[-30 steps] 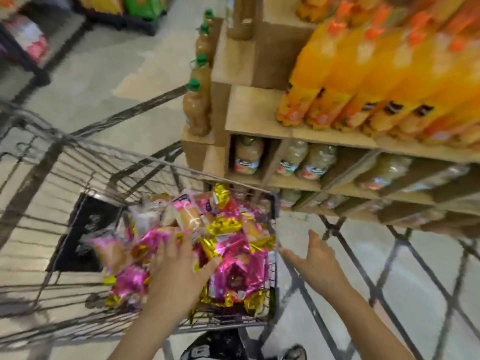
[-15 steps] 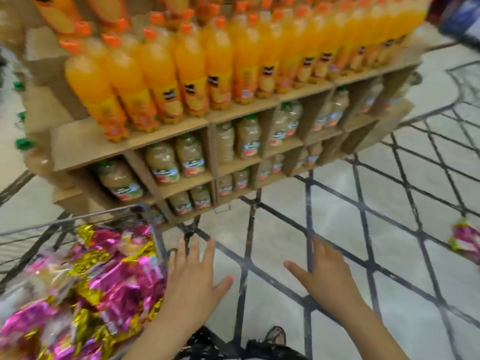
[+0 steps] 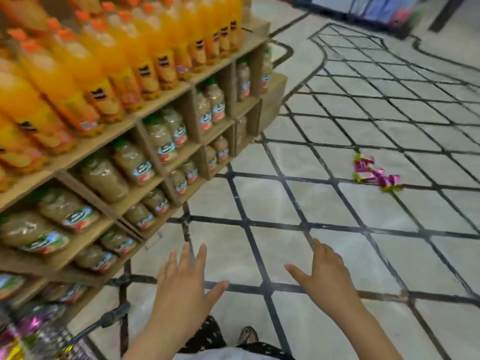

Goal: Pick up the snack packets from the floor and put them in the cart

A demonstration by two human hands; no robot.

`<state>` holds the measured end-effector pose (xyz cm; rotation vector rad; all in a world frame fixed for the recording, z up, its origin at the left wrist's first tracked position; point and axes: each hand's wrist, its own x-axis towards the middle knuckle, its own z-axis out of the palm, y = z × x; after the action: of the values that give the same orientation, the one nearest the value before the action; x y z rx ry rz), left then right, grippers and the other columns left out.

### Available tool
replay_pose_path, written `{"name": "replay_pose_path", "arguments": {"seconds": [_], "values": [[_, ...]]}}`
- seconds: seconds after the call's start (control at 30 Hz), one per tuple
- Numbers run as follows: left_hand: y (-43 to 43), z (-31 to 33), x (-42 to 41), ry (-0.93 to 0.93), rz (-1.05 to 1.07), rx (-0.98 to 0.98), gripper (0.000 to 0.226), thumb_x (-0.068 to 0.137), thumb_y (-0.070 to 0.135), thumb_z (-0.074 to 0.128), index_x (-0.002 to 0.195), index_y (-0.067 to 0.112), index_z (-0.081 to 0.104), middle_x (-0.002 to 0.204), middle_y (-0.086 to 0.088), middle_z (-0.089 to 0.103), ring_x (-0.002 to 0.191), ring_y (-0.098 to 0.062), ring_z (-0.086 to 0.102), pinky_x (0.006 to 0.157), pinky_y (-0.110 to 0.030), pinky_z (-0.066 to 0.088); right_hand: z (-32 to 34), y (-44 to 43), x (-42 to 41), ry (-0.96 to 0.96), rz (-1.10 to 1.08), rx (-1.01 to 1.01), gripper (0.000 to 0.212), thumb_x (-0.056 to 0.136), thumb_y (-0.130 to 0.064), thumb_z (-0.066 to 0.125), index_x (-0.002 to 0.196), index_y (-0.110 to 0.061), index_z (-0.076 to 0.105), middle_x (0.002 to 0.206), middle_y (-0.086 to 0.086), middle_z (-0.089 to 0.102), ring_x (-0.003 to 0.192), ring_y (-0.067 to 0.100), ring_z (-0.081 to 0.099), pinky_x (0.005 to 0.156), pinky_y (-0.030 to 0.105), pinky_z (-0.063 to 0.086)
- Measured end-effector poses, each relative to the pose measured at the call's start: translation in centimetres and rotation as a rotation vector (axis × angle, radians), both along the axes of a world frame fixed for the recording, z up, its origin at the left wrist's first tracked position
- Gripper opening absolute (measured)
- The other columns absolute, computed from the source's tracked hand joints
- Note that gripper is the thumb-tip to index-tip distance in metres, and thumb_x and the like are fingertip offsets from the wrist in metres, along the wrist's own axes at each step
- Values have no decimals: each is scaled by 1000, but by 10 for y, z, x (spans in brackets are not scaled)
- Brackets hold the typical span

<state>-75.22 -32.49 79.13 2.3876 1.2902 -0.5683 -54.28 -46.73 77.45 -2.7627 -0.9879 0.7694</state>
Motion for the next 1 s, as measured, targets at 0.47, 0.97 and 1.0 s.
{"name": "replay_pose_path", "arguments": {"seconds": [0.47,0.97,1.0], "values": [[126,-8,141,-67,-373,91,85,90,74,23,156,28,-2,164,-9,-1,151,-33,-2,122,-44,6,-2,49,85,-58,-335,-13,94,88,-68,44,155,-11,9,156,9,27,141,26,29,114,37,31],[209,-11,311,-82,-657,85,84,91,72,26,156,25,3,163,-13,4,150,-35,2,121,-45,9,-7,90,185,-68,-564,-76,89,92,-65,42,155,-12,6,157,10,21,142,27,24,115,37,27],[205,-12,327,-75,-678,93,85,91,72,26,156,24,2,163,-13,4,150,-36,3,122,-45,9,-9,87,196,-63,-583,-77,89,92,-65,42,155,-12,6,158,11,20,143,27,24,116,37,26]]}}
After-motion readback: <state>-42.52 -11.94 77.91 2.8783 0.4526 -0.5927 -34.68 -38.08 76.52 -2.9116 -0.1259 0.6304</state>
